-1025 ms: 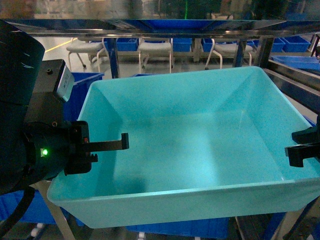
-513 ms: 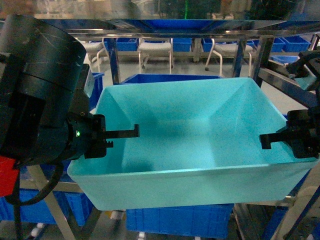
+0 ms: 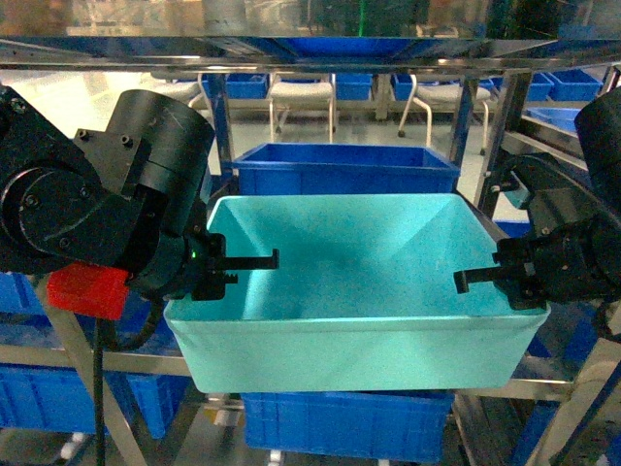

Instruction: Organize blue bins on left shelf correctly

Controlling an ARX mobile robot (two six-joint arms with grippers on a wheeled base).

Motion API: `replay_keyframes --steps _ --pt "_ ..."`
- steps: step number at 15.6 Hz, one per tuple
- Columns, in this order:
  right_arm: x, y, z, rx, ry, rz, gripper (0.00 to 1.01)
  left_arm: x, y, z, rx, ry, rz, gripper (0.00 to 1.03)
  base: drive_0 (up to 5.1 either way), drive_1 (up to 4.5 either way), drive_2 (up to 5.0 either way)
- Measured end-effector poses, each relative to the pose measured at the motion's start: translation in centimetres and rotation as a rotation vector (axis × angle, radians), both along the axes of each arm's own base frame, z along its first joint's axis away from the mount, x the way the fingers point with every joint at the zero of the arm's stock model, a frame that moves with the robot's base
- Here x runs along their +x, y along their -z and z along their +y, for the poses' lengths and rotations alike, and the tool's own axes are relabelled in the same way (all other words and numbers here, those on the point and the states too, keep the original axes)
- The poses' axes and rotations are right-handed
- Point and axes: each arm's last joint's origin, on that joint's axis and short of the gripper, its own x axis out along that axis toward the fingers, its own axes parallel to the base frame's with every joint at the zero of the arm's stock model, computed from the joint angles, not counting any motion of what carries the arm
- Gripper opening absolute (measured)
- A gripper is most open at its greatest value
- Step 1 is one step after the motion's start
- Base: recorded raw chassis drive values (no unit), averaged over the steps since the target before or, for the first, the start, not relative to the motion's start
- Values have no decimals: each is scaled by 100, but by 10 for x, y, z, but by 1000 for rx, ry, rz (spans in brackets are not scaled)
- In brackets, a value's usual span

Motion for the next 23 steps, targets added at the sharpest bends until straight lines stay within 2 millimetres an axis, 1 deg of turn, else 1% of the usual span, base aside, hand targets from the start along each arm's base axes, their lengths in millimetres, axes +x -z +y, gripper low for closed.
replay_keyframes --steps 2,3,9,11,13,15,17,18,20,22,23 --pt "8 5 0 8 -24 34 2 8 6 2 4 -5 11 2 0 0 0" --pt "9 6 0 10 -28 36 2 10 6 3 1 -5 9 2 0 0 0" --pt "9 6 0 10 -29 37 2 10 6 3 6 0 9 2 0 0 0" --pt "13 12 1 5 -33 55 2 10 7 3 13 0 14 2 0 0 0" --pt "18 22 4 0 -38 74 2 18 15 5 23 -13 30 2 0 0 0" --pt "22 29 9 -14 -53 86 2 21 26 6 29 -24 67 2 0 0 0" --pt "34 36 10 -27 -44 106 2 35 29 5 27 -31 68 2 0 0 0" --pt "42 41 11 -35 -36 113 2 43 33 3 26 -33 72 2 0 0 0" --pt "51 45 10 -44 -25 142 2 57 41 1 25 -28 96 2 0 0 0" --pt "65 43 12 -52 -17 134 2 71 43 2 24 -38 100 2 0 0 0" --pt "68 42 13 -53 -17 133 2 75 44 3 25 -40 102 2 0 0 0"
